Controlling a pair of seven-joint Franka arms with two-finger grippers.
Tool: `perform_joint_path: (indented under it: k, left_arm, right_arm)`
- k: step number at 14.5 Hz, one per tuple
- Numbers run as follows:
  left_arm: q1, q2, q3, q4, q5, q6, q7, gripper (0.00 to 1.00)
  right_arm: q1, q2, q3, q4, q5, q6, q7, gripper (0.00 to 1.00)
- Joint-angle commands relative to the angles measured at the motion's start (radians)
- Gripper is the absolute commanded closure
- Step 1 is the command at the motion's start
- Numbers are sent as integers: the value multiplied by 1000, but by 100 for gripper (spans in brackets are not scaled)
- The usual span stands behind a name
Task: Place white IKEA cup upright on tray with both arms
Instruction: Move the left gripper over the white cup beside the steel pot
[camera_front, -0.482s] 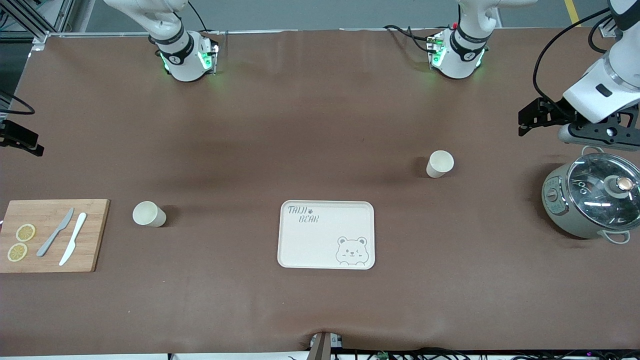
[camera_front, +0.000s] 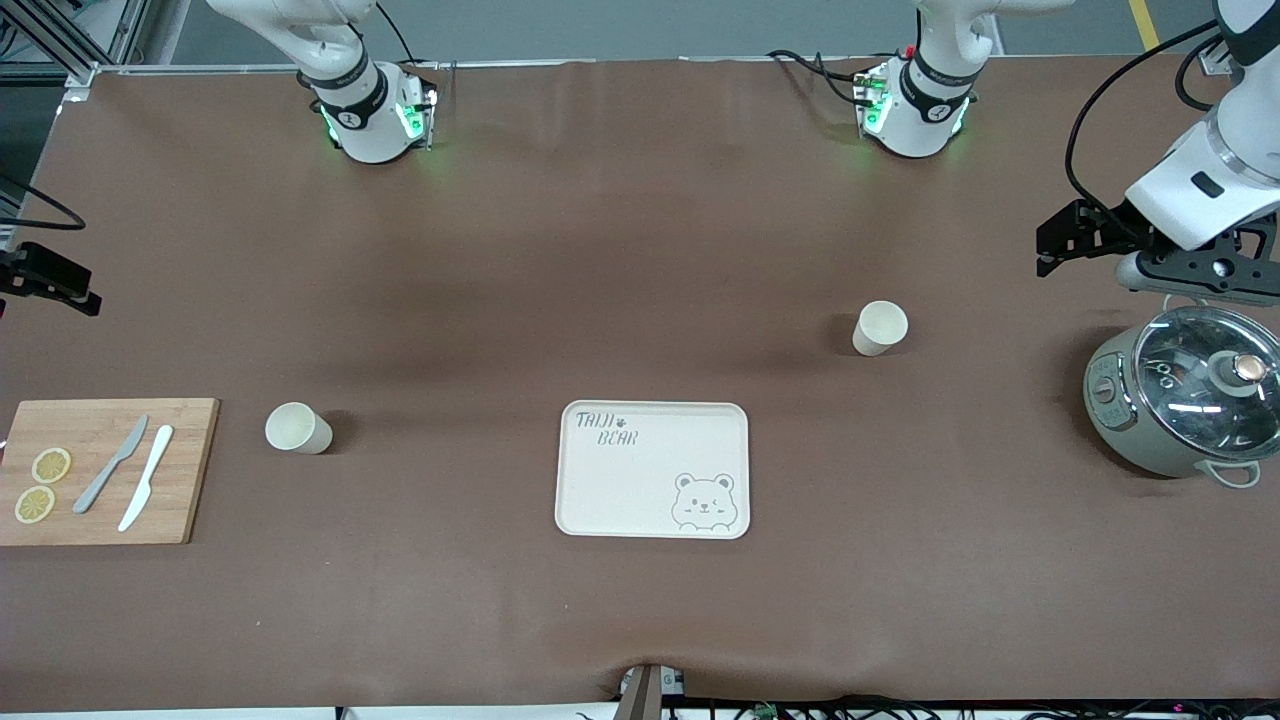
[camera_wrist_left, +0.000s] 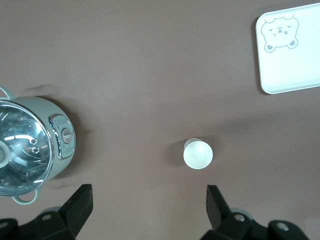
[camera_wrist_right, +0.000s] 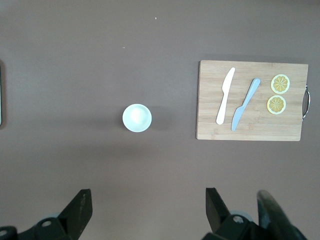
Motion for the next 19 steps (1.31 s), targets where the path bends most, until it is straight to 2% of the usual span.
perform_joint_path:
  k: [1, 5, 9, 14, 19]
  left_arm:
    - [26, 18, -6, -25, -15, 15, 36, 0]
    - [31, -25, -13, -224, -18, 171, 62, 0]
    - [26, -37, -33, -341, -47, 237, 46, 0]
    - [26, -121, -38, -600, -93, 463, 43, 0]
    - [28, -152, -41, -802, -96, 688, 42, 0]
  right_arm:
    - [15, -16, 1, -18, -7, -13, -4, 0]
    - [15, -16, 0, -20, -7, -21, -8, 0]
    - [17, -16, 0, -20, -7, -21, -8, 0]
    - [30, -16, 8, -20, -21, -19, -10, 0]
    - [24, -16, 1, -4, -16, 7, -8, 0]
